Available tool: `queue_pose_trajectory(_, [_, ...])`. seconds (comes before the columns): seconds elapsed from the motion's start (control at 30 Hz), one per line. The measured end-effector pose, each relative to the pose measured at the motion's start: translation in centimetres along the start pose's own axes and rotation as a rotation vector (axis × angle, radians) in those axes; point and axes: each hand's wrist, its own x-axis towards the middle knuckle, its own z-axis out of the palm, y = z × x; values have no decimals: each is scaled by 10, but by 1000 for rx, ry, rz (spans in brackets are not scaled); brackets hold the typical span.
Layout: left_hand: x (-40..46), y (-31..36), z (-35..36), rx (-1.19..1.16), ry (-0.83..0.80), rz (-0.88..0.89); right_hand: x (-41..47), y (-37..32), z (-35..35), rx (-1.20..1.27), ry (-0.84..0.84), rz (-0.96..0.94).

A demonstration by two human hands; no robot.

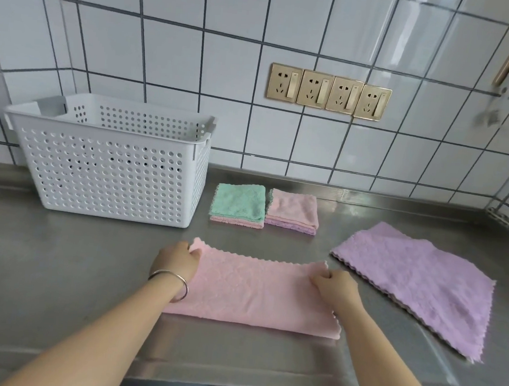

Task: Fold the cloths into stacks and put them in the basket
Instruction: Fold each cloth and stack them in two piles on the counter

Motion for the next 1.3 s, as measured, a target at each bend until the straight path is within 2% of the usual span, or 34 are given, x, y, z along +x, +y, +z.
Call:
queue_pose_trajectory(0.23, [-5,1,6,168,55,104,-7,3,10,-44,118,-32])
queue_pose_trajectory(0.3, [-12,0,7,257,212,198,-13,3,13,-35,172,-75])
queue_pose_trajectory(0.37, [-19,3,11,337,364,410,-22,5,15,-159,266,-164])
queue_pose_trajectory(0.4, [-22,9,13,357,349,515,-28,5,16,-239,294,-201])
queue_pose_trajectory(0.47, [-32,22,20,382,101,636,-39,6,20,-298,282,-216])
queue_pose_trajectory(0.53, [-41,32,30,484,-168,659,-52,12,24,-246,217,-172])
queue_pose_trajectory(0.67, [-48,31,45,557,-342,579,-69,22,18,15,141,-78])
queue_pose_trajectory(0.73, [-47,30,46,565,-355,534,-68,22,9,126,95,-6])
queue_pose_trajectory(0.83, [-48,30,44,589,-354,526,-66,20,3,148,15,76])
queue_pose_trajectory(0.9, [-48,29,45,592,-352,529,-70,18,2,195,31,86])
queue_pose_trajectory(1.13, [-51,30,43,592,-336,569,-105,-8,25,432,384,-129])
queue_pose_trajectory(1.23, [-54,36,41,515,-351,747,-116,-28,39,522,431,-260])
queue_pose_trajectory(1.3, [-57,39,42,575,-385,859,-118,-43,46,550,405,-340])
